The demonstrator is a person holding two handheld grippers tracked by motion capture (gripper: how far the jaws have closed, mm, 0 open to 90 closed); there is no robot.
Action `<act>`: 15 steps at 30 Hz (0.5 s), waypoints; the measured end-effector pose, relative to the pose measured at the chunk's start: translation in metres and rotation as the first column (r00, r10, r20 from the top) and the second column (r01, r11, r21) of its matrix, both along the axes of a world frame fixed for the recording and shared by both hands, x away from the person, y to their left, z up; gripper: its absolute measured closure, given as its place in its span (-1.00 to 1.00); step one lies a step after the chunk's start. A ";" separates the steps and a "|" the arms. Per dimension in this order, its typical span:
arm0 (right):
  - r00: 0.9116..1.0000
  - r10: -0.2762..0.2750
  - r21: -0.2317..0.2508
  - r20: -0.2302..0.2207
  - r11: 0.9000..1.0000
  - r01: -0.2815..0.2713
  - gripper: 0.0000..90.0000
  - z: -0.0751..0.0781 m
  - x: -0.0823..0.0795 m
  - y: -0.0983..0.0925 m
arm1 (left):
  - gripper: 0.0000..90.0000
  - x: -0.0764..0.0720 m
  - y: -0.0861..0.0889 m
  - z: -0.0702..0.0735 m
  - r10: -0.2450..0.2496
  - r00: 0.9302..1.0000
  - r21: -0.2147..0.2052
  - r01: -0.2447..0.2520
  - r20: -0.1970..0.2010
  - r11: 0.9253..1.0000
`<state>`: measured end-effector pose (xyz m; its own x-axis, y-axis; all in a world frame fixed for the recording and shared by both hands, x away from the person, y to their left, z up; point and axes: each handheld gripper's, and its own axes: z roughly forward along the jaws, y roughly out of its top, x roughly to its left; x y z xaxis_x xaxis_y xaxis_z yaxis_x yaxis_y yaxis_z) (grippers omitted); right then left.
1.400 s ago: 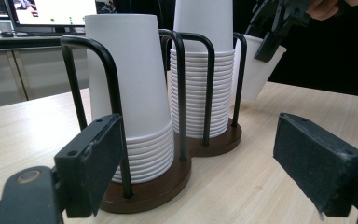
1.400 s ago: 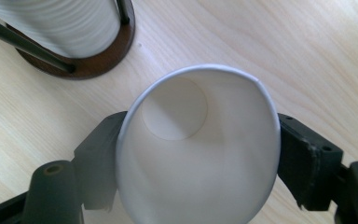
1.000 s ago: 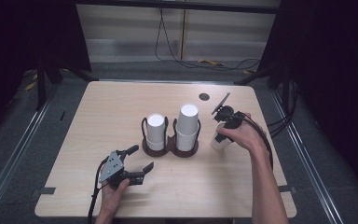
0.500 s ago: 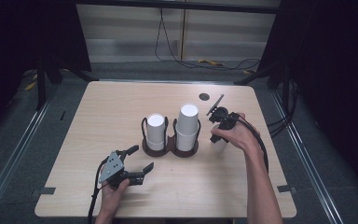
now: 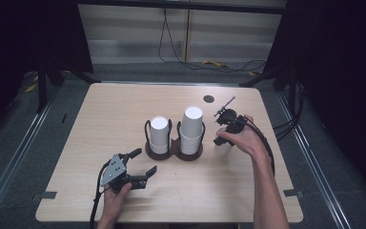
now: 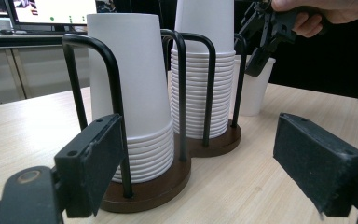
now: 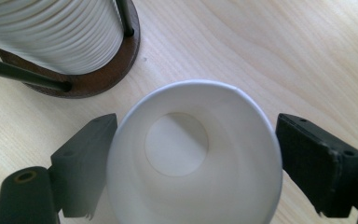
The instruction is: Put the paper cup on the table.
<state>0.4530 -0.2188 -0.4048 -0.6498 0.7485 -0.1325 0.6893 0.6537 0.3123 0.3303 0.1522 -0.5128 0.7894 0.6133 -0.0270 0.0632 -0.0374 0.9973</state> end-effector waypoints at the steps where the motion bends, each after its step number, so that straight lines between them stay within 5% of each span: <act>1: 1.000 -0.004 0.012 0.002 1.000 0.004 -0.68 0.001 -0.001 -0.001 | -0.65 0.000 0.000 0.000 -0.004 1.000 0.001 0.004 0.000 1.000; 9: 0.998 -0.022 0.057 0.062 0.998 0.018 -0.67 0.011 -0.007 -0.007 | -0.65 0.000 0.000 0.000 -0.004 1.000 -0.004 0.004 -0.003 1.000; 12: 0.992 -0.055 0.135 0.115 0.990 0.040 -0.69 0.012 -0.012 -0.011 | -0.65 0.000 0.000 0.000 -0.002 1.000 -0.004 0.002 -0.004 1.000; 15: 0.989 -0.068 0.151 0.129 0.987 0.048 -0.69 0.010 -0.014 -0.013 | -0.65 0.001 0.000 0.000 -0.002 1.000 -0.004 0.002 -0.004 1.000</act>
<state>0.4389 -0.2321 -0.3950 -0.5885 0.8023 -0.1004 0.6706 0.5537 0.4937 0.3308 0.1524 -0.5128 0.7906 0.6115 -0.0326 0.0672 -0.0337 0.9972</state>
